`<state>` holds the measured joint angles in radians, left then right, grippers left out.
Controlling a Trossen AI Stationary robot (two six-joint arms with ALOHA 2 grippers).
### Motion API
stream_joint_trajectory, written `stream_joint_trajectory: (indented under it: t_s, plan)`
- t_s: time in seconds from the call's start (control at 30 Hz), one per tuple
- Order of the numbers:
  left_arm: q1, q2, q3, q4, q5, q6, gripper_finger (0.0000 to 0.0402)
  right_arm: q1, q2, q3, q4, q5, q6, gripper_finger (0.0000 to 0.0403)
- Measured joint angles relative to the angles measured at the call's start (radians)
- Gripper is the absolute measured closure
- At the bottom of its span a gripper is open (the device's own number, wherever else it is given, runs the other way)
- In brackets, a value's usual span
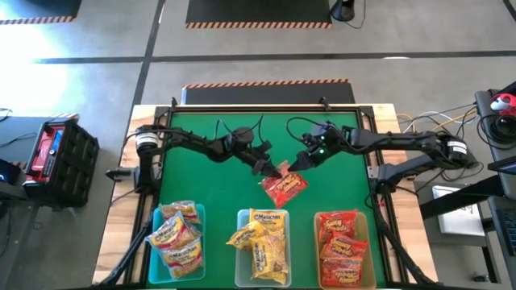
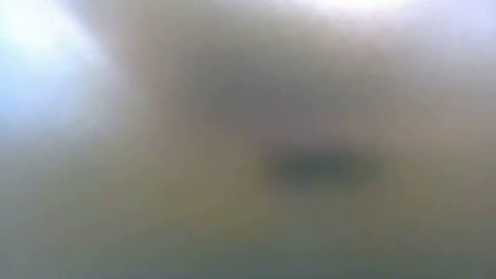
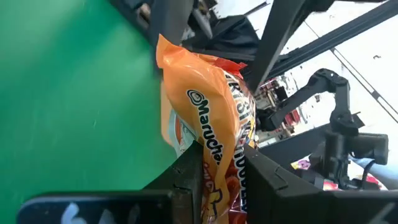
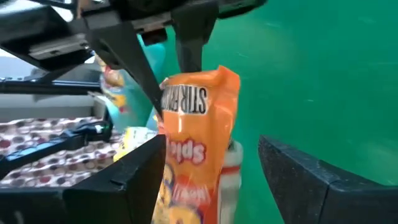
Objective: Sort Maruchan noodles
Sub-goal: Put the orange noodle pack into the orange bin
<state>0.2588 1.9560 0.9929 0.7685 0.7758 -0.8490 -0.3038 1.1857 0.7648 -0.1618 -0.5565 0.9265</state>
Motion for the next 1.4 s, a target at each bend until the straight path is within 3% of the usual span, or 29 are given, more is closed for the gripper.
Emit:
stream_joint_trajectory:
  t_s: [0.33,0.8,1.13,1.4]
  plan:
    - [0.005,0.001,0.063,0.002,-0.035,0.029,0.0345,0.007,0.020,0.000,0.084,-0.111,-0.002,0.0169]
    - [0.009,0.003,0.105,-0.005,-0.006,0.003,0.0336,0.010,0.020,0.000,0.088,-0.176,0.008,0.0251]
    - [0.068,0.001,0.104,-0.032,0.011,-0.052,0.0242,0.013,0.016,-0.001,0.004,-0.271,-0.014,0.0256]
    - [0.155,0.000,0.096,-0.123,0.202,-0.094,0.0189,0.057,-0.032,-0.001,-0.151,-0.439,0.014,0.0256]
